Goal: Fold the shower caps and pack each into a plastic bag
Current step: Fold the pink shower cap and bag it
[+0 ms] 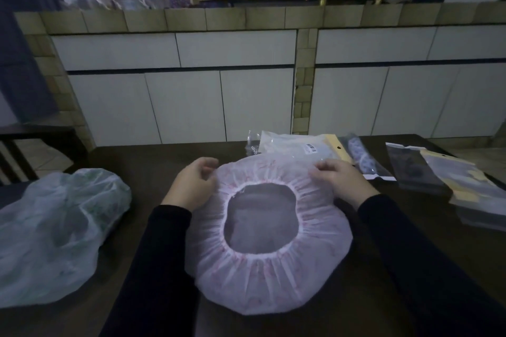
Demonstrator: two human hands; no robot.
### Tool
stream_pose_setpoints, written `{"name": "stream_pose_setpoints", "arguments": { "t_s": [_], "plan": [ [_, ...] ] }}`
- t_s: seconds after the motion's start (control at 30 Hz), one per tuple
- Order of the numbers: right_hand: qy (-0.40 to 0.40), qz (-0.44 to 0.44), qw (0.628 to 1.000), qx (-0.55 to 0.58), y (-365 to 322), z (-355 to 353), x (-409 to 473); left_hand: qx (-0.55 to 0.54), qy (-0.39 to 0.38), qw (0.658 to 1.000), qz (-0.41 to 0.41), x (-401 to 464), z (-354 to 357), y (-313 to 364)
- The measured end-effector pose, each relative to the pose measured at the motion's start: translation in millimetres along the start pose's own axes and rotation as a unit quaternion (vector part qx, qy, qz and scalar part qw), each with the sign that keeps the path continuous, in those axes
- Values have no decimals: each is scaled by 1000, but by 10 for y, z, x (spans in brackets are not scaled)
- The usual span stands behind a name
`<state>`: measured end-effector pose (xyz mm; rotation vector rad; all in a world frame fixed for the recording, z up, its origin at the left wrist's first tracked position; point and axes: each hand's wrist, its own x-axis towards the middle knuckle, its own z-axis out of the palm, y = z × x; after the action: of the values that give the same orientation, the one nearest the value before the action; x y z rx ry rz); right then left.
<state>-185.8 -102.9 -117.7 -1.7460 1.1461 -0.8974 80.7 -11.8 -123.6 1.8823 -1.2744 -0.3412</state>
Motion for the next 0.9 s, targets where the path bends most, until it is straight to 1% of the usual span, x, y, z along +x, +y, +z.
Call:
{"name": "stream_pose_setpoints", "arguments": {
  "t_s": [0.07,0.1,0.13,0.17,0.2,0.27,0.3,0.33,0.37,0.43,0.5,0.6,0.7,0.77,0.9],
  "plan": [
    [10,-78,994,-71,-3,34,19,39,42,997,57,-9,-12,127],
    [10,-111,991,-75,-24,60,23,60,68,990,105,-30,-12,255],
    [-2,-136,988,-69,-61,86,15,79,77,982,153,-62,-12,412],
    [-20,-157,986,-59,-102,114,6,104,62,973,198,-82,1,567],
    [-37,-178,982,-53,-124,145,11,135,25,963,230,-93,29,699],
    [-45,-212,975,-49,-168,206,1,190,-47,946,260,-55,102,838],
    [-33,-208,976,-47,-172,227,-5,199,-69,942,261,-7,133,841],
    [-19,-182,982,-51,-172,226,-11,202,-76,945,247,37,158,826],
    [-10,-135,988,-72,-158,204,-11,195,-65,952,226,69,181,798],
    [-24,-34,987,-153,-128,133,-28,167,3,967,191,117,225,720],
    [-39,10,980,-193,-106,70,-23,147,57,973,170,136,242,627],
    [-15,16,984,-176,-129,16,9,143,69,977,141,174,201,477],
    [-46,36,989,-135,-154,51,5,70,73,986,133,183,159,397],
    [-56,29,989,-130,-155,82,-5,48,75,989,122,172,141,347],
    [-49,-5,982,-184,-123,64,11,111,69,990,55,126,136,228]
  ]
}}
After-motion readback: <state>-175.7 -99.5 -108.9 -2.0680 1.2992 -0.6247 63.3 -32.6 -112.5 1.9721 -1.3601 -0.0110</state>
